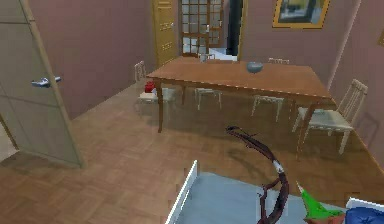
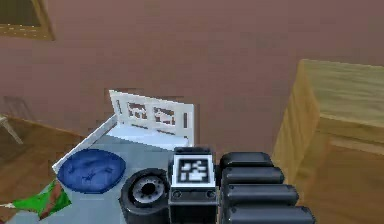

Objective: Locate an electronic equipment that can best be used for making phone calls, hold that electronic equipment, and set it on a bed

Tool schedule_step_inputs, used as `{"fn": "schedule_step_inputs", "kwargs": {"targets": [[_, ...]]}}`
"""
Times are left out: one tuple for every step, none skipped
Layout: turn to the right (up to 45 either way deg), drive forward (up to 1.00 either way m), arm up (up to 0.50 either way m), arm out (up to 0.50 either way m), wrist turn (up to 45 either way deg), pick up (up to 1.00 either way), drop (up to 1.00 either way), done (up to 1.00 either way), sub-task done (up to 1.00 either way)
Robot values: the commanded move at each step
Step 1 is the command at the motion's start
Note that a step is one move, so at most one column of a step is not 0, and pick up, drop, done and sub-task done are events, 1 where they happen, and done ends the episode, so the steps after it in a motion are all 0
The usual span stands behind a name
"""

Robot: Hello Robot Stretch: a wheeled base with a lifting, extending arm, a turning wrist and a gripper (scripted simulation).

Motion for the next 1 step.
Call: {"fn": "schedule_step_inputs", "kwargs": {"targets": [[21.0,0.0,0.0,0.0,0.0,0.0,0.0,0.0,0.0]]}}
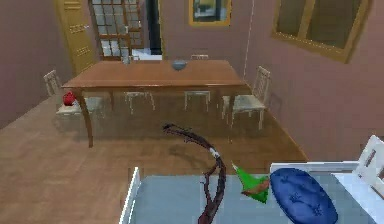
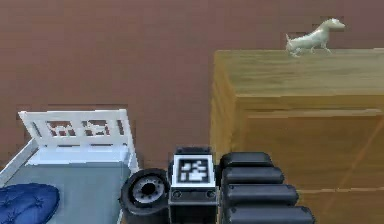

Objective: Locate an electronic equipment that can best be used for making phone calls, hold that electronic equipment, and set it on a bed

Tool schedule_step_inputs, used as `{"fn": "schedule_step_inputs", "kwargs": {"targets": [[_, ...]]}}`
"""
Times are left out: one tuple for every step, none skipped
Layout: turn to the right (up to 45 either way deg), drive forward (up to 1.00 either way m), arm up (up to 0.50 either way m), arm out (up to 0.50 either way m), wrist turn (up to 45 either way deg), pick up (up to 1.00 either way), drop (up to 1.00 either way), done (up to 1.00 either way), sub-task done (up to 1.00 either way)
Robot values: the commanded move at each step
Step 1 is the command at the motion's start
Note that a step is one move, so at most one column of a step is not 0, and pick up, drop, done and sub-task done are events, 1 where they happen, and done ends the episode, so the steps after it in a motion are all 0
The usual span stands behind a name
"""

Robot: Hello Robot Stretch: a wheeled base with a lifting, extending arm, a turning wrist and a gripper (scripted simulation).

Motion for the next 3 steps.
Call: {"fn": "schedule_step_inputs", "kwargs": {"targets": [[-45.0,0.0,0.0,0.0,0.0,0.0,0.0,0.0,0.0],[-45.0,0.0,0.0,0.0,0.0,0.0,0.0,0.0,0.0],[-45.0,0.0,0.0,0.0,0.0,0.0,0.0,0.0,0.0]]}}
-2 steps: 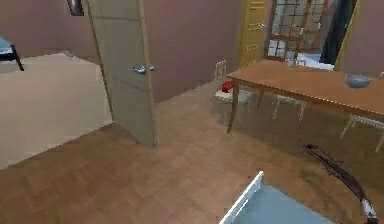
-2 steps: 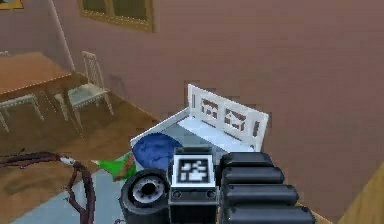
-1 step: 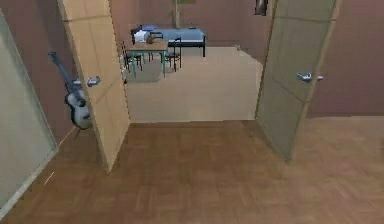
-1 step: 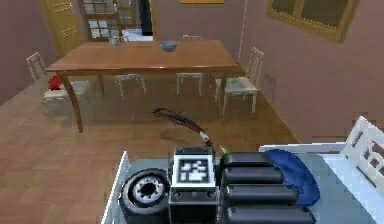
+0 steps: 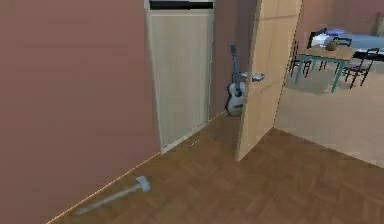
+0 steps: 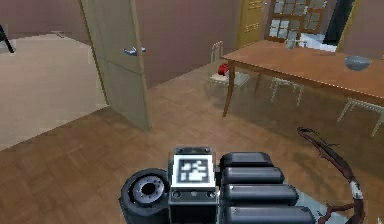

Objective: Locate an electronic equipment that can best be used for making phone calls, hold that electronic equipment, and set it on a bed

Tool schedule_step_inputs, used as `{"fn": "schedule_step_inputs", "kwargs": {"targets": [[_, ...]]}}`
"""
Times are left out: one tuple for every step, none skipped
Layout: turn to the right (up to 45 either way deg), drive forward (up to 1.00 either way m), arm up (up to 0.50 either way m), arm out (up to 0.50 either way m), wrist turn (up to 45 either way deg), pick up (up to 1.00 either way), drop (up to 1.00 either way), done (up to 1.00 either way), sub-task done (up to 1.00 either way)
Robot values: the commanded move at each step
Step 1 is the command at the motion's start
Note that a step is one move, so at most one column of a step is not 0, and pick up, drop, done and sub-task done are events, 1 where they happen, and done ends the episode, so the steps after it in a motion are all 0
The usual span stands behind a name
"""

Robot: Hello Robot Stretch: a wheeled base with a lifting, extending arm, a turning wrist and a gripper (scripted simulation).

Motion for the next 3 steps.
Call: {"fn": "schedule_step_inputs", "kwargs": {"targets": [[-12.0,0.0,0.0,0.0,0.0,0.0,0.0,0.0,0.0],[45.0,0.0,0.0,0.0,0.0,0.0,0.0,0.0,0.0],[45.0,0.0,0.0,0.0,0.0,0.0,0.0,0.0,0.0]]}}
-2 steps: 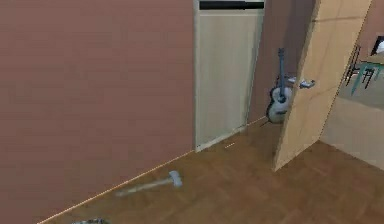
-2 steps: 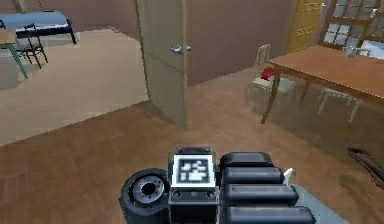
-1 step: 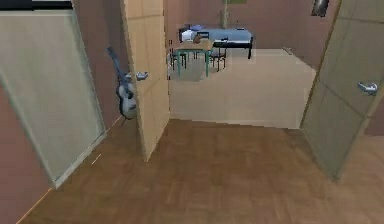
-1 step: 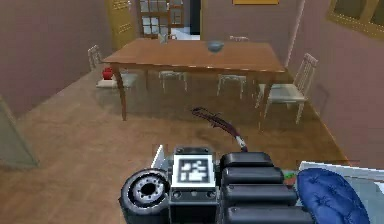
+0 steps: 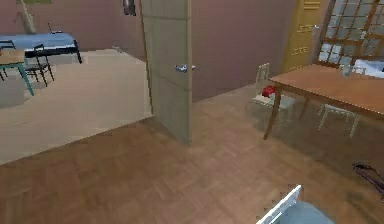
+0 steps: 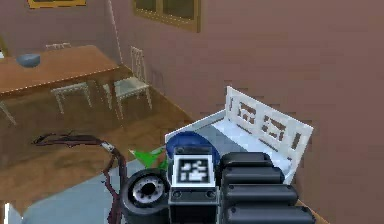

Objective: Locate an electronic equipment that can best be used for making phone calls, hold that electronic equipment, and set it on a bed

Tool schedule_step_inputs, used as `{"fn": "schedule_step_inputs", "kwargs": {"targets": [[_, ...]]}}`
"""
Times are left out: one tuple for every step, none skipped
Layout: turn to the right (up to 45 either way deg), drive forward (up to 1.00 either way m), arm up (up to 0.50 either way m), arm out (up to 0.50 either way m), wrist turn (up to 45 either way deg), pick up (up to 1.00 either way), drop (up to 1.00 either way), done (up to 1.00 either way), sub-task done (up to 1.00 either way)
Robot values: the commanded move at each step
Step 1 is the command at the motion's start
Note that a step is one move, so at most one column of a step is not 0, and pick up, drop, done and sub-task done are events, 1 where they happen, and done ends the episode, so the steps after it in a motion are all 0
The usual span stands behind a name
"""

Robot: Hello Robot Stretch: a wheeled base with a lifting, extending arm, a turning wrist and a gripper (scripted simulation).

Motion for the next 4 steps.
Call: {"fn": "schedule_step_inputs", "kwargs": {"targets": [[39.0,0.0,0.0,0.0,0.0,0.0,0.0,0.0,0.0],[-45.0,0.0,0.0,0.0,0.0,0.0,0.0,0.0,0.0],[-45.0,0.0,0.0,0.0,0.0,0.0,0.0,0.0,0.0],[-18.0,0.0,0.0,0.0,0.0,0.0,0.0,0.0,0.0]]}}
